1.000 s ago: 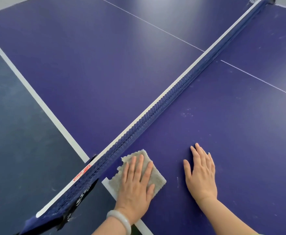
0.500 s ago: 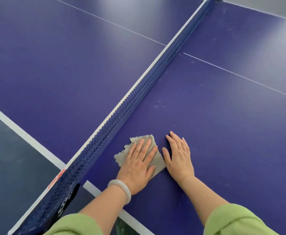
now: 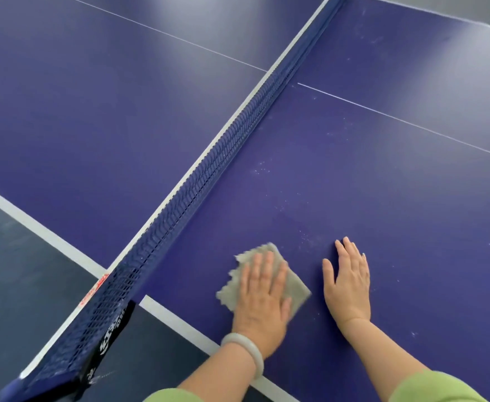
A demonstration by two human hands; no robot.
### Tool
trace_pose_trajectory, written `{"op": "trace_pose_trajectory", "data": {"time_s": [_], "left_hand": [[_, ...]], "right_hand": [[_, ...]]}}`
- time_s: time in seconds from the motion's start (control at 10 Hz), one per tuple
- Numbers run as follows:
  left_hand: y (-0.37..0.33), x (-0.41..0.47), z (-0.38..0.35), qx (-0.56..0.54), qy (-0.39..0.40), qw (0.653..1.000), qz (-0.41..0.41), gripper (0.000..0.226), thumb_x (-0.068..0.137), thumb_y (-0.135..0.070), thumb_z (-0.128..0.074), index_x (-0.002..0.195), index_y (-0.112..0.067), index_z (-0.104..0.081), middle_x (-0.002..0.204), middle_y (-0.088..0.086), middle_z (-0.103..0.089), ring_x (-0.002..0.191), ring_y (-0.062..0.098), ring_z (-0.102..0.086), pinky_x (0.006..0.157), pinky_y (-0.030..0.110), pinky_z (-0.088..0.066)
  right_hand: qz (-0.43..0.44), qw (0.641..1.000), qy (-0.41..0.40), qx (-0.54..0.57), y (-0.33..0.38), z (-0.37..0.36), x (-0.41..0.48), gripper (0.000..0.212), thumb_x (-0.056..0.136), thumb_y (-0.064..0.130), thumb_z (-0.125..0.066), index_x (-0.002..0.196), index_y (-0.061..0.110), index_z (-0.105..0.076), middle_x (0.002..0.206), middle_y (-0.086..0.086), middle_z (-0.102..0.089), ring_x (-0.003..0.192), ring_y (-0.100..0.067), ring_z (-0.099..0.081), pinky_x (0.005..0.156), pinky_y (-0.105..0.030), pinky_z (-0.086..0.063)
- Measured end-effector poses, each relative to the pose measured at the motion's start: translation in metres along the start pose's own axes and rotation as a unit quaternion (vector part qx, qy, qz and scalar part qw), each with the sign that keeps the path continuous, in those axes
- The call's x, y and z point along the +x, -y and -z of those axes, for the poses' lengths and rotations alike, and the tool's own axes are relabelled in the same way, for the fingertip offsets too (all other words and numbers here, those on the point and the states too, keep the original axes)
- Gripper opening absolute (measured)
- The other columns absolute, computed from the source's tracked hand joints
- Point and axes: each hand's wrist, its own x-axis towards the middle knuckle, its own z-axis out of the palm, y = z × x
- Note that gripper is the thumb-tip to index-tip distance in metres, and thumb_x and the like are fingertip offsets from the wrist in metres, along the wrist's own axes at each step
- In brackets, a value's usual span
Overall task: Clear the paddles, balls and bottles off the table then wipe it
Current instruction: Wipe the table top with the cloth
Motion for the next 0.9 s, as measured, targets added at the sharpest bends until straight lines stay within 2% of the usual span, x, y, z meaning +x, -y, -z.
{"op": "trace_pose_trajectory", "data": {"time_s": [0.1, 0.2, 0.3, 0.4, 0.5, 0.6, 0.7, 0.8, 0.9], "left_hand": [[0.000, -0.028, 0.000, 0.026, 0.032, 0.989, -0.140, 0.066, 0.099, -0.048, -0.029, 0.157, -0.019, -0.014, 0.164, 0.011, 0.004, 0.151, 0.031, 0.002, 0.119, 0.049, -0.005], [0.051, -0.034, 0.003, 0.062, 0.010, 0.990, -0.122, 0.066, 0.099, -0.047, -0.029, 0.157, -0.020, -0.014, 0.165, 0.009, -0.001, 0.151, 0.029, -0.007, 0.118, 0.048, -0.011], [0.105, -0.020, 0.006, 0.064, -0.009, 0.996, 0.068, 0.064, 0.099, -0.044, -0.021, 0.156, -0.015, -0.017, 0.164, 0.012, -0.005, 0.151, 0.031, -0.007, 0.119, 0.051, -0.017], [0.101, -0.017, 0.009, 0.008, -0.019, 0.977, 0.212, 0.065, 0.098, -0.043, -0.019, 0.155, -0.013, -0.020, 0.163, 0.016, -0.010, 0.150, 0.034, -0.010, 0.119, 0.054, -0.018], [0.041, -0.034, 0.001, -0.004, -0.027, 0.989, 0.146, 0.066, 0.098, -0.041, -0.025, 0.156, -0.012, -0.016, 0.162, 0.020, -0.007, 0.150, 0.039, -0.007, 0.118, 0.057, -0.019], [-0.005, -0.066, -0.006, 0.004, 0.011, 0.995, -0.103, 0.069, 0.095, -0.045, -0.036, 0.156, -0.016, -0.020, 0.164, 0.015, -0.005, 0.151, 0.035, -0.006, 0.116, 0.052, -0.019], [0.020, -0.068, -0.002, 0.048, 0.013, 0.981, -0.187, 0.070, 0.092, -0.049, -0.042, 0.155, -0.021, -0.026, 0.164, 0.010, -0.013, 0.151, 0.030, -0.012, 0.116, 0.048, -0.015], [0.072, -0.042, 0.000, 0.071, -0.005, 0.993, -0.092, 0.067, 0.095, -0.044, -0.035, 0.155, -0.017, -0.024, 0.162, 0.014, -0.015, 0.151, 0.032, -0.010, 0.117, 0.051, -0.017], [0.105, -0.019, 0.006, 0.058, -0.011, 0.994, 0.096, 0.064, 0.098, -0.042, -0.020, 0.156, -0.014, -0.021, 0.163, 0.015, -0.012, 0.151, 0.033, -0.009, 0.119, 0.052, -0.018]], "right_hand": [[0.014, 1.000, 0.011, -0.011, -0.003, 0.001, -0.001, 0.055, 0.101, 0.036, -0.037, 0.152, 0.018, -0.029, 0.161, 0.005, -0.017, 0.149, -0.011, -0.005, 0.123, -0.032, 0.000], [0.011, 1.000, 0.008, -0.020, -0.004, -0.001, -0.001, 0.056, 0.101, 0.038, -0.038, 0.152, 0.017, -0.029, 0.162, 0.004, -0.016, 0.150, -0.013, -0.004, 0.123, -0.033, -0.001], [0.009, 0.999, 0.005, -0.030, -0.001, -0.003, -0.002, 0.057, 0.100, 0.039, -0.039, 0.152, 0.018, -0.028, 0.162, 0.002, -0.015, 0.150, -0.015, -0.004, 0.123, -0.035, -0.001], [0.007, 0.999, 0.004, -0.037, -0.002, -0.003, -0.001, 0.057, 0.100, 0.040, -0.039, 0.152, 0.018, -0.027, 0.162, 0.002, -0.015, 0.150, -0.016, -0.004, 0.123, -0.035, -0.001], [0.007, 0.999, 0.004, -0.040, -0.002, -0.003, -0.002, 0.057, 0.100, 0.040, -0.039, 0.152, 0.018, -0.027, 0.162, 0.001, -0.015, 0.150, -0.016, -0.004, 0.123, -0.035, -0.001], [0.010, 0.999, 0.004, -0.035, -0.003, -0.002, -0.001, 0.057, 0.101, 0.039, -0.040, 0.152, 0.017, -0.029, 0.162, 0.001, -0.016, 0.150, -0.017, -0.005, 0.123, -0.035, -0.001], [0.011, 0.999, 0.005, -0.031, -0.003, -0.002, -0.001, 0.056, 0.100, 0.039, -0.040, 0.152, 0.018, -0.029, 0.162, 0.002, -0.017, 0.150, -0.017, -0.006, 0.123, -0.036, -0.002], [0.007, 1.000, 0.005, -0.030, -0.002, -0.002, -0.002, 0.056, 0.100, 0.038, -0.040, 0.152, 0.018, -0.028, 0.162, 0.001, -0.017, 0.150, -0.019, -0.005, 0.123, -0.035, -0.002], [0.008, 0.999, 0.002, -0.035, -0.003, -0.002, -0.003, 0.057, 0.100, 0.038, -0.041, 0.152, 0.017, -0.028, 0.162, 0.001, -0.016, 0.150, -0.019, -0.006, 0.123, -0.036, -0.002]]}}
